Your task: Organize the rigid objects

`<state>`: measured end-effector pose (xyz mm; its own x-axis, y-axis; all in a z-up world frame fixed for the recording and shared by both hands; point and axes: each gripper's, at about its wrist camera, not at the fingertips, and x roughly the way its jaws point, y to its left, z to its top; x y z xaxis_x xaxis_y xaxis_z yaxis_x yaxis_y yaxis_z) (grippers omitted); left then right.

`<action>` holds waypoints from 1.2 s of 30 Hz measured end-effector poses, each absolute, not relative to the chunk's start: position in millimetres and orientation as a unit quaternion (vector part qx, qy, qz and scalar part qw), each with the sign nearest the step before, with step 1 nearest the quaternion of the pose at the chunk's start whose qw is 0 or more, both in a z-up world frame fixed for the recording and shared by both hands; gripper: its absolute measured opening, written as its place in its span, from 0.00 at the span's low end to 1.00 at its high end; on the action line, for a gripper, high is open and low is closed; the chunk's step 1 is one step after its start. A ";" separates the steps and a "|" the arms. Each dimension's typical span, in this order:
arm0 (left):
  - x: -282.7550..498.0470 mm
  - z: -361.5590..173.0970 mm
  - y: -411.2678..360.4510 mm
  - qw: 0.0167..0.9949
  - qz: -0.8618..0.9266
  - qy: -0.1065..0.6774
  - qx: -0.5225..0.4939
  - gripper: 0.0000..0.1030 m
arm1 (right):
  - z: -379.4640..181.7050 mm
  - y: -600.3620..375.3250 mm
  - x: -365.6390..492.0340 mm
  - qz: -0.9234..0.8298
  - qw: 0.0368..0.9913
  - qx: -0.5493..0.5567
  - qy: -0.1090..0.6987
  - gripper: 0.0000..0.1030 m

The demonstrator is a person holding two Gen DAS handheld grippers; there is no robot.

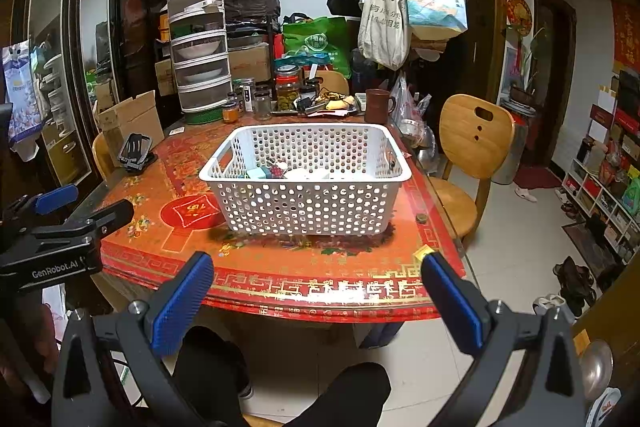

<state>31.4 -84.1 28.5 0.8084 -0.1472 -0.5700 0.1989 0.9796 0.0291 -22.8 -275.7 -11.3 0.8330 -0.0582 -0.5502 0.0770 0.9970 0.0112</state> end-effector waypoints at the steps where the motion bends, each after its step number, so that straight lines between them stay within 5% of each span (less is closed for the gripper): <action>1: 31.5 27.9 -84.3 0.950 -0.092 0.297 0.044 1.00 | -11.4 -275.9 -23.3 -0.036 0.957 0.017 0.287 1.00; 36: 31.4 25.9 -86.8 0.949 -0.091 0.298 0.046 1.00 | -13.4 -274.6 -20.7 -0.037 0.955 0.012 0.294 1.00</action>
<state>31.4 -86.8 25.9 0.8060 -0.1458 -0.5737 0.2004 0.9792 0.0328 -20.7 -274.6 -13.4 0.8245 -0.0632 -0.5623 0.0772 0.9970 0.0013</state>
